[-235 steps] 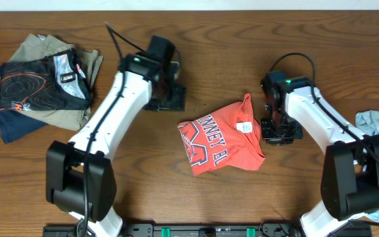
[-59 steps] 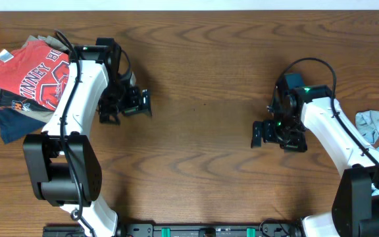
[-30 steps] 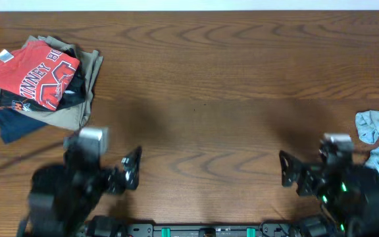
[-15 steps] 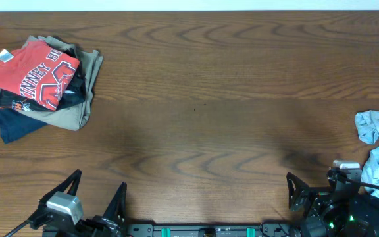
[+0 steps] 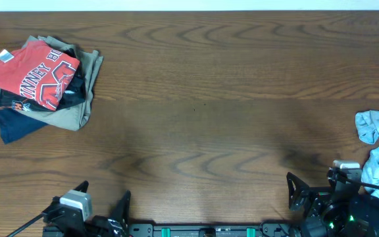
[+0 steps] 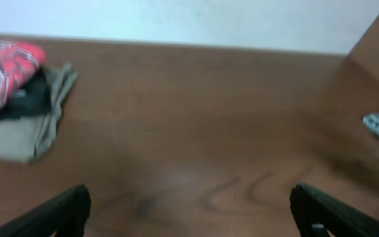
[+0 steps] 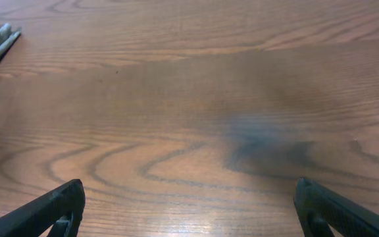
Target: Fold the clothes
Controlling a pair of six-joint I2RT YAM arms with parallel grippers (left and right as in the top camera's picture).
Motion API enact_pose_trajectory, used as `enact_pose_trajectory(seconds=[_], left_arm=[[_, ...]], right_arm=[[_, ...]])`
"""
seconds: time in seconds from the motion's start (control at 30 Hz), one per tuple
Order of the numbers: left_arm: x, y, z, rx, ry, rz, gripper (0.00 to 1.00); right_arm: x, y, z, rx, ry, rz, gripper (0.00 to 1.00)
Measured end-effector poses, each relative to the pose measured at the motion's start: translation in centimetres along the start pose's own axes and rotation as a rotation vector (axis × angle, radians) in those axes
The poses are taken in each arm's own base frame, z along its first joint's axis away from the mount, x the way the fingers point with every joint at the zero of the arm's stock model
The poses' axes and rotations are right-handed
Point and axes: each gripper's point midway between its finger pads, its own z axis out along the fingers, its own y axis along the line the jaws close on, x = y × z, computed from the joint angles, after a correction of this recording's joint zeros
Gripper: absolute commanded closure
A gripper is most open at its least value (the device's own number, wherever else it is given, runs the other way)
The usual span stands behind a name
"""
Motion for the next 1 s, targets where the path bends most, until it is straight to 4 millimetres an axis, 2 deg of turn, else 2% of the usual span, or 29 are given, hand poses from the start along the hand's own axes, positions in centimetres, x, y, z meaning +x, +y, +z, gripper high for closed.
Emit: enact_pose_trajectory(seconds=[0.2,0.33,0.43,0.6,0.8,1.0], left_arm=[[2.9,0.4,-0.2,-0.019,0.116,-0.021,0.02],[3.2,0.5,-0.2,-0.021,0.130,-0.023,0.02],[3.2,0.5,-0.2,-0.021,0.131,-0.023,0.02],[3.3,0.5,-0.2,-0.021,0.132,-0.023,0.02],[3.3,0.5,-0.1,-0.021,0.133,-0.024,0.02],[3.3,0.5,-0.1,-0.021,0.133,-0.023,0.02]], right_arm=[[-1.3,-1.4,-0.5,0.074,-0.113,0.053,0.01],[-1.5,-2.5,0.1,0.119,-0.198,0.059,0.01],[-1.1,-3.5,1.5,0.145,-0.259,0.061,0.01],[-1.0,-4.8,5.6,0.176,-0.307,0.042,0.01],[-2.4,-5.4,9.4,0.170,-0.448,-0.048,0.01],[-2.7,-5.8,11.4,0.185,-0.554,-0.158,0.01]])
